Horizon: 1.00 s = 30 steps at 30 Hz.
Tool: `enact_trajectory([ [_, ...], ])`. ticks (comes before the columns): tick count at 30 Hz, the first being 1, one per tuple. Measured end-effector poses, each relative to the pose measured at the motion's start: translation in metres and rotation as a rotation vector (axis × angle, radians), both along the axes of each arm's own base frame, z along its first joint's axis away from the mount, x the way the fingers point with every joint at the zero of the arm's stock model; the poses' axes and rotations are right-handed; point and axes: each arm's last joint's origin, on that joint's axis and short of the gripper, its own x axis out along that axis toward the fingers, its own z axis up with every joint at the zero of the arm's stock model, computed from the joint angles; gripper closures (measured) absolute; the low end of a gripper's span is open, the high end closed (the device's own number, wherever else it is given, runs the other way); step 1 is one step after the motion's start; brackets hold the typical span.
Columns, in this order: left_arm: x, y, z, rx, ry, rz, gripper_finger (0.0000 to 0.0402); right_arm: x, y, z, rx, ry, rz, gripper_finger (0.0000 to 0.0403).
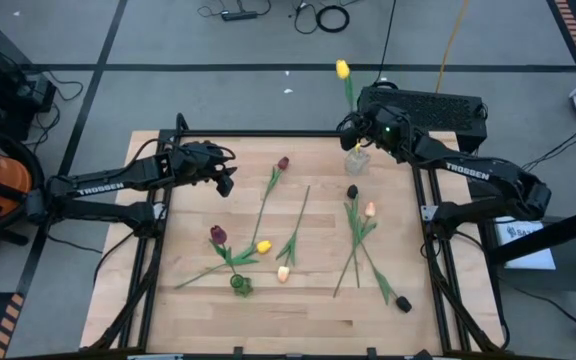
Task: Sort flowers into vase by color
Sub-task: Put the top yellow flower into the vase
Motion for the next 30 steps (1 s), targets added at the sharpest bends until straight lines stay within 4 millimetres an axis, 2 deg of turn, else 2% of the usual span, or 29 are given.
enact_trajectory([
  [9,0.0,0.0,0.0,0.0,0.0,0.0,0.0198,0.0,0.001,-0.012,0.069,0.072,-0.002,0.0402],
  [16,0.0,0.0,0.0,0.0,0.0,0.0,0.0198,0.0,0.006,-0.008,0.059,0.066,-0.011,0.0402],
  [24,0.0,0.0,0.0,0.0,0.0,0.001,0.0198,-0.001,0.022,-0.034,-0.013,-0.06,-0.015,0.0402],
  [30,0.0,0.0,0.0,-0.001,0.0,0.0,0.0198,-0.015,0.032,-0.044,-0.057,-0.098,-0.012,0.0402],
])
